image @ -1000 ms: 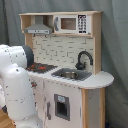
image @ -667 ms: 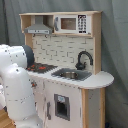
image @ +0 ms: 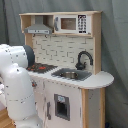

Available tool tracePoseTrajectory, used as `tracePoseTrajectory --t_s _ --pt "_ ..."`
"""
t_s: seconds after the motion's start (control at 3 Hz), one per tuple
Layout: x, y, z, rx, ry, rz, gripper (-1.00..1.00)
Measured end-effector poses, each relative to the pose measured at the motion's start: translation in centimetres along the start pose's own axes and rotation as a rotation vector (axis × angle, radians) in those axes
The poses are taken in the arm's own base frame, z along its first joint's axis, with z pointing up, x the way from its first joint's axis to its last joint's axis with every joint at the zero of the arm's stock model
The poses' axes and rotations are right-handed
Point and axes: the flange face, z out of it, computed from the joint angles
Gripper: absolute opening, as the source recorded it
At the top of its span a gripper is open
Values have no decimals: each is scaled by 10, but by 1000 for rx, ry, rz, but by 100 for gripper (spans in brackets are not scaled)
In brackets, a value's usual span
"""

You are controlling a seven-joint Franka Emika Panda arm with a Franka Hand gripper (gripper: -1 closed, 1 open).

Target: Play with the kitchen

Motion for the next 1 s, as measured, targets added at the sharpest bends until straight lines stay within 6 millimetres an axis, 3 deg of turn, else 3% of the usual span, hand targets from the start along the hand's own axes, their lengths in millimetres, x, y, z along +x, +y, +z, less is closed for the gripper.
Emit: tracePoseTrajectory --t_s 1.0 --pt "-24 -6 31 -9 73 158 100"
